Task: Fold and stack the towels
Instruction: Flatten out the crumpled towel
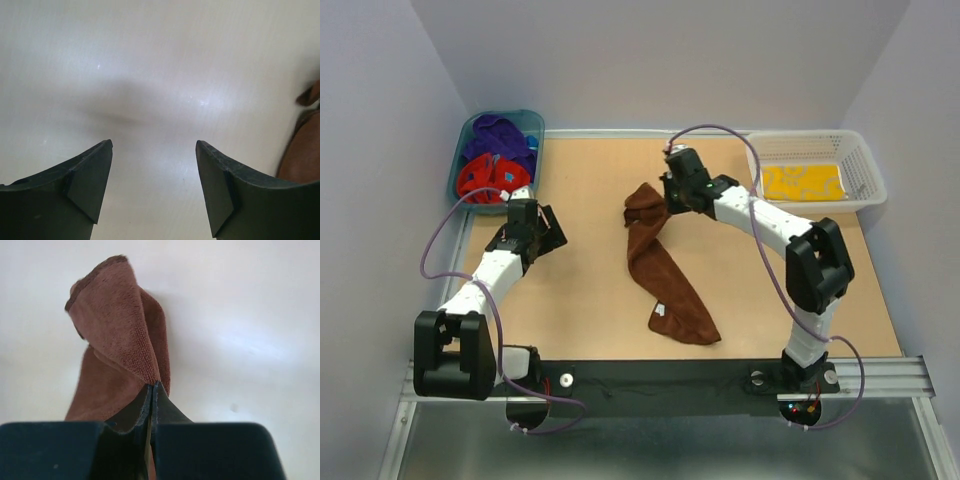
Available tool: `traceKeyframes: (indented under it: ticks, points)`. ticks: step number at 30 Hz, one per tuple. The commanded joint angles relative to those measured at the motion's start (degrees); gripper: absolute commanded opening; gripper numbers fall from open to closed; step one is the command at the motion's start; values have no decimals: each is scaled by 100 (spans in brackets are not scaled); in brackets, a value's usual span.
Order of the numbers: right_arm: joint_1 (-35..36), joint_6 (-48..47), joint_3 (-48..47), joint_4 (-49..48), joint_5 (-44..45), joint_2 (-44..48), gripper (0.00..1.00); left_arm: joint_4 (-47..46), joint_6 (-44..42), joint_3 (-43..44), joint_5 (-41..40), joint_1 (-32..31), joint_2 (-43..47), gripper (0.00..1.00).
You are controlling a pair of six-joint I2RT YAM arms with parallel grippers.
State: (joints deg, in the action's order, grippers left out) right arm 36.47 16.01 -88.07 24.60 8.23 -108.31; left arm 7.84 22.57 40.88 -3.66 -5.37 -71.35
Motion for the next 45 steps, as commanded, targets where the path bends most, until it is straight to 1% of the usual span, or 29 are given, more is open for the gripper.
traceKeyframes:
  ticks: [1, 2, 5, 6, 8, 10, 14, 15, 17, 18, 19, 20, 22, 23, 24, 25, 26, 27, 29, 30, 31, 32, 33, 35, 37, 39, 40, 41, 45]
  points:
    - [-384, 613, 807, -227, 31, 214, 1, -300, -86, 104, 514, 27, 43, 77]
    - [-499, 875, 1096, -262, -57, 249, 1, -352, -86, 87, 733, 27, -10, 77]
    - [-1009, 1341, 1546, -438, -374, 319, 1, -519, -95, 95, 1217, -8, -89, 76]
    - [-1123, 1413, 1826, -499, -409, 398, 1, -555, -86, 113, 1280, -113, -124, 76]
    - [-1466, 1519, 2065, -614, -524, 469, 4, -625, -95, 262, 1368, -385, -212, 76]
    - [-1563, 1510, 2162, -606, -586, 495, 10, -678, -112, 507, 1368, -596, -317, 76]
    - [-1608, 1203, 2338, -614, -357, 697, 20, -923, -226, 1061, 1368, -1202, -931, 76]
    - [-1608, 1116, 2347, -623, -374, 750, 20, -985, -270, 1184, 1403, -1412, -1081, 76]
    - [-1608, 931, 2339, -623, -445, 812, 21, -1213, -489, 1614, 1552, -1589, -1389, 76]
    - [-1608, 895, 2339, -623, -462, 829, 21, -1293, -621, 1772, 1587, -1686, -1730, 76]
    - [-1599, 825, 2339, -623, -489, 881, 23, -1372, -752, 2113, 1614, -1844, -1907, 76]
    - [-1608, 825, 2347, -623, -498, 917, 27, -1459, -893, 2291, 1649, -1932, -2265, 76]
    - [-1608, 825, 2365, -623, -506, 1022, 34, -1530, -1383, 2634, 1702, -2064, -2610, 76]
    - [-1608, 833, 2382, -623, -507, 1171, 40, -1574, -1561, 2966, 1780, -2178, -2951, 76]
    - [-1608, 851, 2400, -623, -489, 1250, 46, -1583, -1693, 3126, 1842, -2205, -3103, 76]
    - [-1608, 842, 2409, -614, -428, 1338, 50, -1601, -1929, 3441, 1938, -2223, -3261, 76]
    - [-1608, 825, 2409, -614, -393, 1435, 53, -1610, -2027, 3583, 2226, -2241, -3401, 76]
    - [-1608, 816, 2418, -614, -375, 1592, 63, -1610, -2115, 3732, 2351, -2258, -3673, 76]
    - [-1608, 790, 2426, -614, -278, 1760, 66, -1601, -2378, 4119, 2694, -2267, -3885, 75]
    - [-1608, 764, 2426, -614, -261, 1813, 71, -1592, -2467, 4225, 2800, -2293, -4060, 74]
    - [-1608, 763, 2435, -614, -234, 1927, 72, -1575, -2607, 4426, 2888, -2311, -4149, 70]
    - [-1608, 737, 2444, -614, -217, 1954, 75, -1514, -2678, 4515, 3080, -2328, -4220, 70]
    - [-1625, 737, 2453, -614, -208, 1980, 76, -1487, -2713, 4586, 3195, -2337, -4368, 69]
    - [-1634, 746, 2453, -623, -190, 1989, 77, -1391, -2801, 4779, 3510, -2373, -4501, 65]
    - [-1678, 772, 2435, -623, -138, 1946, 78, -1329, -2898, 4902, 3574, -2442, -4703, 64]
    - [-1704, 842, 2365, -623, -94, 1832, 78, -1258, -2951, 5069, 3469, -2495, -4914, 63]
    - [-1739, 877, 2330, -623, -41, 1770, 78, -1241, -2968, 5122, 3451, -2530, -4976, 58]
    - [-1792, 938, 2234, -632, 3, 1657, 78, -1232, -2934, 5218, 3408, -2539, -5115, 57]
    - [-1941, 1088, 1892, -719, 39, 1182, 78, -1197, -2890, 5447, 3407, -2575, -5388, 42]
